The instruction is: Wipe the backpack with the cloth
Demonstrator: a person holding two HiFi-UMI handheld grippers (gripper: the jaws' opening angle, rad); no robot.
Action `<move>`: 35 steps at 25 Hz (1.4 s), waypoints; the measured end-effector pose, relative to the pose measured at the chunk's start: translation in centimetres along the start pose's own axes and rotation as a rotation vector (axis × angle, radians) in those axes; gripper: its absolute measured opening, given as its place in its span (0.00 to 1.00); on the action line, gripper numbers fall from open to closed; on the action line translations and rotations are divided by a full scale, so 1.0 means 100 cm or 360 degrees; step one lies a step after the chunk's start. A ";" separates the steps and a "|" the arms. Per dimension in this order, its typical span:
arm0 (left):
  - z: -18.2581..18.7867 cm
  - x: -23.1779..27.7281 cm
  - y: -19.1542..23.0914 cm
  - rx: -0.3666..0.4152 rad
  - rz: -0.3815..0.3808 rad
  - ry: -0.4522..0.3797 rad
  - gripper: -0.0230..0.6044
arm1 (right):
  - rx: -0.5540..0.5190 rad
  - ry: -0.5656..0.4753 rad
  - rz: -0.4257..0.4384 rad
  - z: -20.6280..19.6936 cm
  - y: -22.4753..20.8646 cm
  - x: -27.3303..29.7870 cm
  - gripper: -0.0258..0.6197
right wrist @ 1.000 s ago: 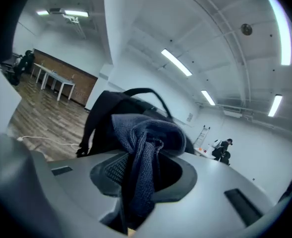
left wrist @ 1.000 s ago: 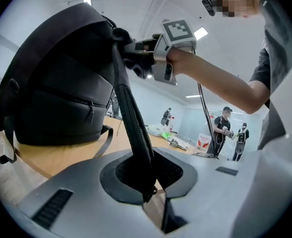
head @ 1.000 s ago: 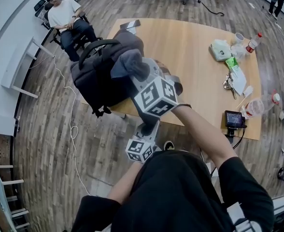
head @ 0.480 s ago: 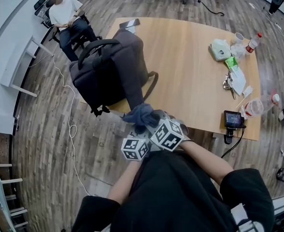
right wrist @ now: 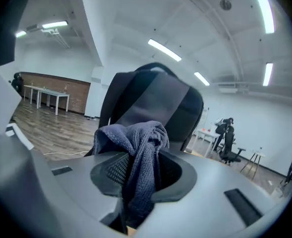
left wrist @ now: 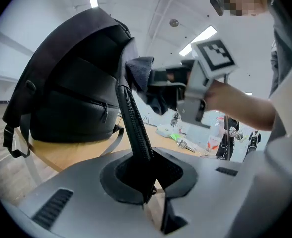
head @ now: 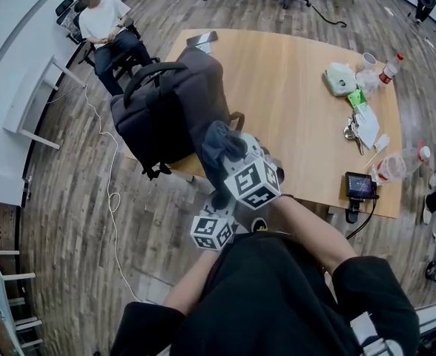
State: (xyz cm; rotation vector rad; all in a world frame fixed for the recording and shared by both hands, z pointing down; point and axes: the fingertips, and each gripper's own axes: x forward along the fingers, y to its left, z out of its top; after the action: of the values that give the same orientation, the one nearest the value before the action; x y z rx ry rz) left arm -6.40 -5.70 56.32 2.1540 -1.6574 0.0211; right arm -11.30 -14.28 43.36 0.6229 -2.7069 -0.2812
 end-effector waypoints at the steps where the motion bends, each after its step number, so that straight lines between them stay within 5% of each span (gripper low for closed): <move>1: 0.000 0.000 -0.003 0.0014 -0.0019 0.0001 0.13 | -0.0031 -0.0061 -0.0051 0.021 -0.015 0.003 0.21; 5: -0.005 0.005 -0.019 0.0060 -0.0118 0.0020 0.13 | -0.0083 -0.0256 -0.0217 0.095 -0.074 0.007 0.21; 9: -0.005 0.006 -0.026 0.0075 -0.0168 0.0013 0.13 | -0.0144 -0.0277 -0.0244 0.126 -0.092 0.010 0.21; 13: -0.005 0.009 -0.010 0.0013 -0.0099 0.0024 0.13 | -0.0396 -0.0140 -0.0115 0.093 -0.048 0.016 0.21; 17: -0.001 0.011 0.002 -0.0075 -0.0055 0.0002 0.13 | -0.0490 0.0138 0.0194 0.008 0.027 0.017 0.21; 24: -0.007 0.016 0.028 -0.0039 0.0053 0.0119 0.13 | -0.0071 0.0388 0.0552 -0.087 0.096 -0.012 0.21; 29: -0.019 0.017 0.024 0.0089 -0.0058 0.0182 0.15 | 0.0254 0.0199 0.0404 -0.092 0.071 -0.041 0.21; 32: -0.018 0.006 0.035 0.0000 -0.0086 0.0154 0.39 | 0.0393 0.0217 0.0268 -0.115 0.050 -0.067 0.21; 35: 0.017 0.000 0.037 0.0125 -0.0133 0.0019 0.43 | 0.0563 0.0296 0.0194 -0.151 0.043 -0.091 0.21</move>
State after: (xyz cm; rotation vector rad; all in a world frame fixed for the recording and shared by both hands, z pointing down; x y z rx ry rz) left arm -10.27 -6.99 55.95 2.2752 -1.5827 0.0755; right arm 0.37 -8.04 55.73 0.5429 -2.6156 0.2794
